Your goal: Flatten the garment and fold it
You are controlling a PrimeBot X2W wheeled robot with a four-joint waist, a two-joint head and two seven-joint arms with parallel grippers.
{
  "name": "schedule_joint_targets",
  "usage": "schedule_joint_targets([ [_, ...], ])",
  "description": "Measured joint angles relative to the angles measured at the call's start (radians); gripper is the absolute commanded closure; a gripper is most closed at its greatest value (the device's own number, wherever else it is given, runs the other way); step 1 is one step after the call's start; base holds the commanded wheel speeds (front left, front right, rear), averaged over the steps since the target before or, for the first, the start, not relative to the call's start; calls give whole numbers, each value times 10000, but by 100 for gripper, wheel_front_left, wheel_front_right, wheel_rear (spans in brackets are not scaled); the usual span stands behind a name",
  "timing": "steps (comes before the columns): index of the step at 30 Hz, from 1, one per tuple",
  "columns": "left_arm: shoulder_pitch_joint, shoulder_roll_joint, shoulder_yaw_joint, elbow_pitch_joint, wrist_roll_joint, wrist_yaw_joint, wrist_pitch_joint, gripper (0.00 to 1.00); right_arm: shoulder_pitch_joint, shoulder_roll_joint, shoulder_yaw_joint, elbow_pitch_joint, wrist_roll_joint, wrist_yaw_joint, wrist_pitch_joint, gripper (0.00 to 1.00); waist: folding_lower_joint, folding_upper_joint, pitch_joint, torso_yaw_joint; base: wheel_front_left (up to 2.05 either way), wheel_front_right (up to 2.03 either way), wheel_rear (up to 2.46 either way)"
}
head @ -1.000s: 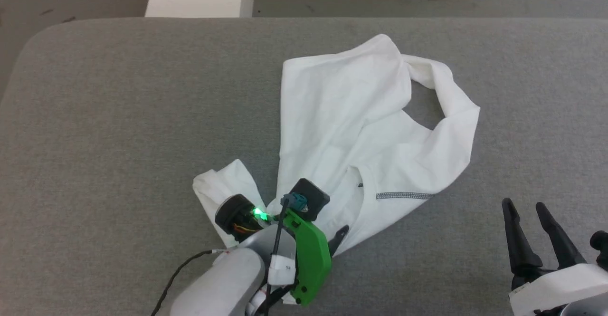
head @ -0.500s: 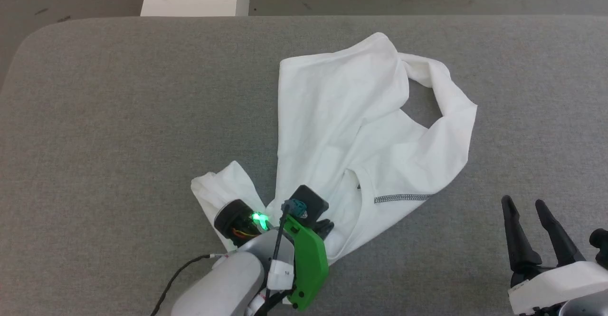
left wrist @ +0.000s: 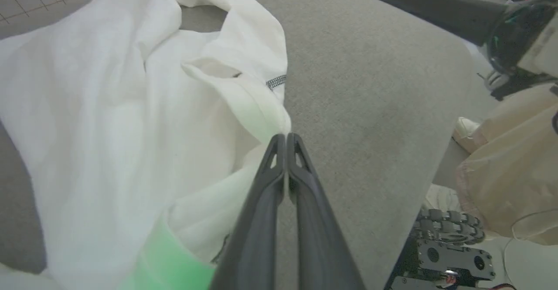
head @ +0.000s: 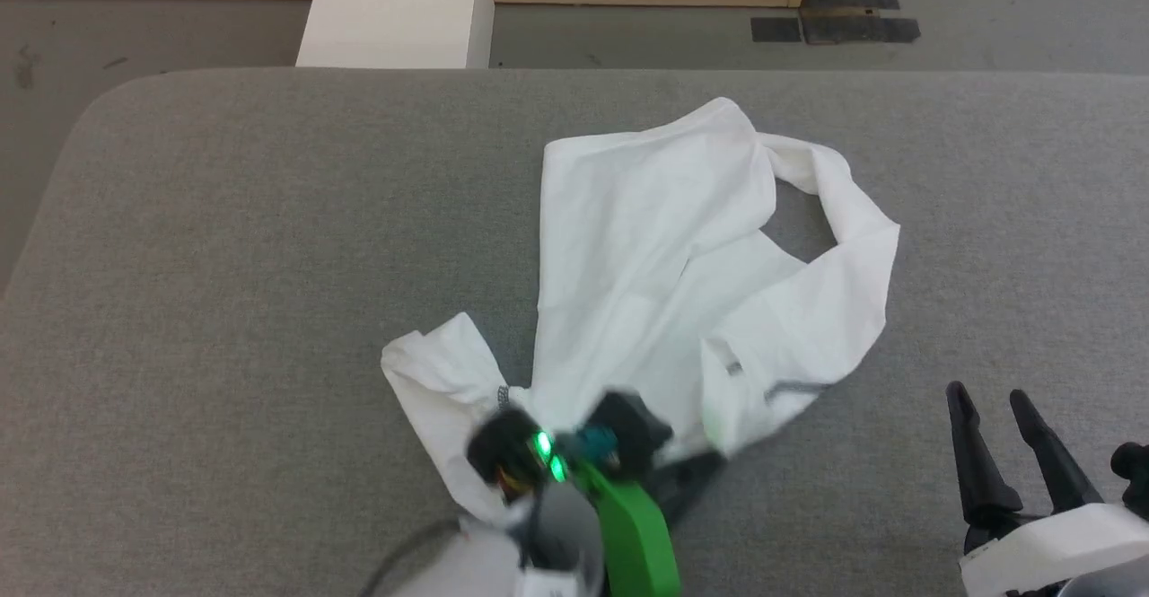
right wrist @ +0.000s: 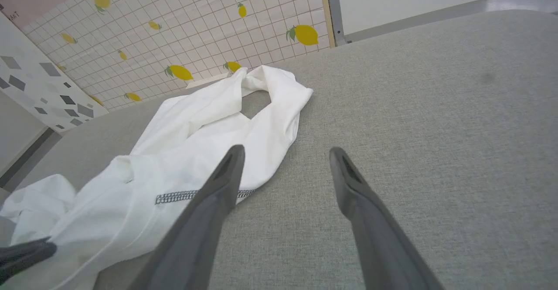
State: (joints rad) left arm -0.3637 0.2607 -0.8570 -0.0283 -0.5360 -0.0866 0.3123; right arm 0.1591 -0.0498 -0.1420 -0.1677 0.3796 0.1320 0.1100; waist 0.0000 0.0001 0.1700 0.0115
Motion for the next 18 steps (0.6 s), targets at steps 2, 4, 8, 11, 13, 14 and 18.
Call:
schedule_joint_targets([
  [2,634,75,-341,-514,-242,40,466,100,70,0,-17,2,2,0,0,0,0,0,-34,24,0,0,0],
  [4,1216,190,-619,-732,-537,144,836,100,100,0,-38,4,6,0,-2,0,0,0,-28,64,0,0,0],
  [8,1719,428,-936,-405,-545,349,1104,21,102,0,-23,42,65,0,-2,0,0,0,16,178,0,0,0],
  [11,1801,322,-848,-324,-650,456,953,0,102,0,-19,63,77,0,0,0,0,0,22,252,0,0,0],
  [13,1865,113,-533,-548,-1047,506,750,0,101,0,-52,73,77,0,-2,0,0,0,-6,302,0,0,0],
  [14,1912,13,-322,-750,-1404,531,683,0,101,0,-79,79,77,0,0,0,0,0,-25,324,0,0,0],
  [18,1938,-31,616,-1649,-2495,566,629,0,101,0,-94,111,77,0,0,0,0,0,-98,373,0,0,0],
])
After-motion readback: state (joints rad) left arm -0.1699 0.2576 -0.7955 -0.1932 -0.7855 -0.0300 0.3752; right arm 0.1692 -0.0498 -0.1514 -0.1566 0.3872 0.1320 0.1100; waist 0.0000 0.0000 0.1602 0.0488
